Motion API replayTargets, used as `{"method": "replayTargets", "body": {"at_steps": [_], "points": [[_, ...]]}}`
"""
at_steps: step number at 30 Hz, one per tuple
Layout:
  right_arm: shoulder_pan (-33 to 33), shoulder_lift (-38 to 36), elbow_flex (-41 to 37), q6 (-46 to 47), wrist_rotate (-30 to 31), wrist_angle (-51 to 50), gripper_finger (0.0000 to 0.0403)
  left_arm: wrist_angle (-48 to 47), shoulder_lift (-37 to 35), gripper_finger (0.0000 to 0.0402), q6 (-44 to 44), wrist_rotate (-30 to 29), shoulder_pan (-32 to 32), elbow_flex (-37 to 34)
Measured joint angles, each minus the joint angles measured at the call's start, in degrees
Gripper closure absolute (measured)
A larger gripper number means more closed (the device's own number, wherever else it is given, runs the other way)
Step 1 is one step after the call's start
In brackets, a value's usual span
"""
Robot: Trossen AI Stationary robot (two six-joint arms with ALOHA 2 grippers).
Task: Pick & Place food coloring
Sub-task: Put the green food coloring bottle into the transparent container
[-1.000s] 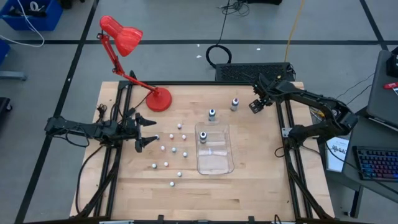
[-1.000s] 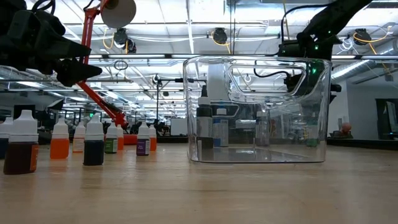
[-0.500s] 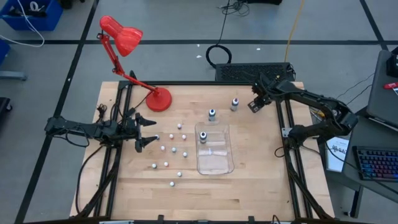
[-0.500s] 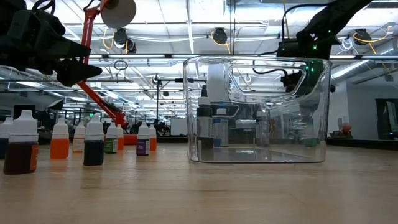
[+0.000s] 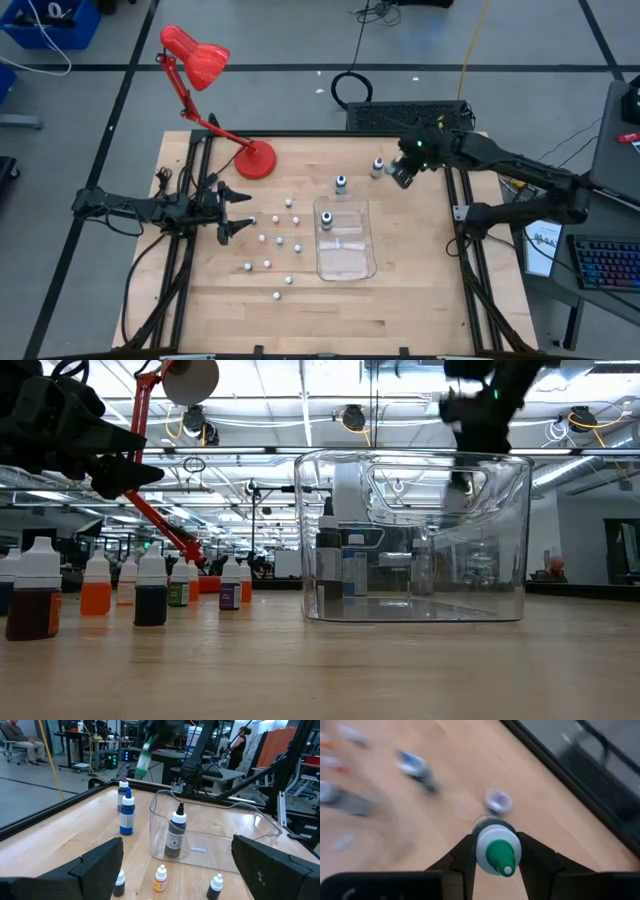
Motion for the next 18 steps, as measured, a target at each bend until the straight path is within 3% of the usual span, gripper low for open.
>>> {"method": "replayTargets", "body": {"at_steps": [7, 13, 18], "points": [[14.9, 8.9, 16.6, 0.6, 9.1, -6.0, 0.0295, 0.0, 0.0, 0.0036, 0.0, 0.0, 0.0, 0.0], [21.3, 23.5, 32.2, 0.7, 8.6, -13.9, 0.0295, 0.0, 0.0, 0.0036, 0.0, 0.0, 0.0, 0.0], [24.2, 32.7, 35.4, -0.4, 1.2, -15.8, 0.0295, 0.0, 0.0, 0.0036, 0.0, 0.0, 0.0, 0.0]]}}
